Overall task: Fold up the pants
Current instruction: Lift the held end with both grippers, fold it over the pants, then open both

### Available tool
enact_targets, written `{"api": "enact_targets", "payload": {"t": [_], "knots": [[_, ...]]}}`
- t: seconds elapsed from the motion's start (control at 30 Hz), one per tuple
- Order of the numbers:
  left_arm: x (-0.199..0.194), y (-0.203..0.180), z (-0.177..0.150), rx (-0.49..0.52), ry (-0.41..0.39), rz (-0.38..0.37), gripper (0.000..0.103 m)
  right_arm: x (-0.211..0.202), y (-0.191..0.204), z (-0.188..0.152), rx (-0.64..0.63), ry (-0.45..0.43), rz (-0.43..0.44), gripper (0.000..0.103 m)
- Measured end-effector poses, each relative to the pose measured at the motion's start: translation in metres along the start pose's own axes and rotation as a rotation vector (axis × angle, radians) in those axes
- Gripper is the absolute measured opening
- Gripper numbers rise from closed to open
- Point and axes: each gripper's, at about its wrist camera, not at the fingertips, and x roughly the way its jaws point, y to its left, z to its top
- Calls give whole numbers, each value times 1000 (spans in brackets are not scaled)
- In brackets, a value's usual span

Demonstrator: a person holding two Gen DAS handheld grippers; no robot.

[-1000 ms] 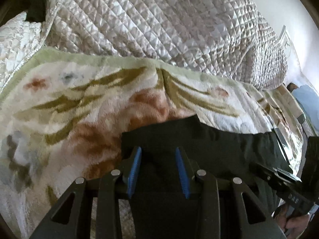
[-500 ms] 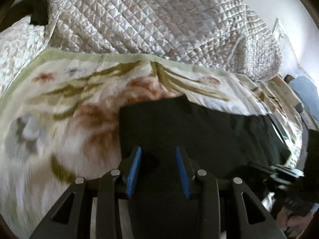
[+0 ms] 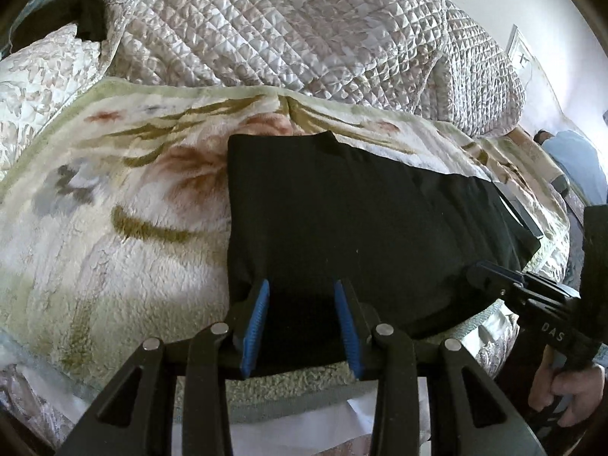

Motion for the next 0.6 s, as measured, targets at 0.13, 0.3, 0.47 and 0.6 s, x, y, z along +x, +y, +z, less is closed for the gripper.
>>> {"api": "enact_targets", "payload": {"t": [0.13, 0.3, 0.47, 0.6], "knots": [[-8, 4, 7, -25, -25, 2, 38, -15, -5, -1, 37, -60, 1, 17], [-10, 5, 26, -36, -59, -17, 38, -19, 3, 5, 14, -99, 51, 13], [13, 3, 24, -33, 7, -38, 38, 5, 3, 0, 3, -10, 22, 13], [17, -3, 12, 25, 3, -7, 38, 5, -9, 0, 59, -11, 22, 13]]}}
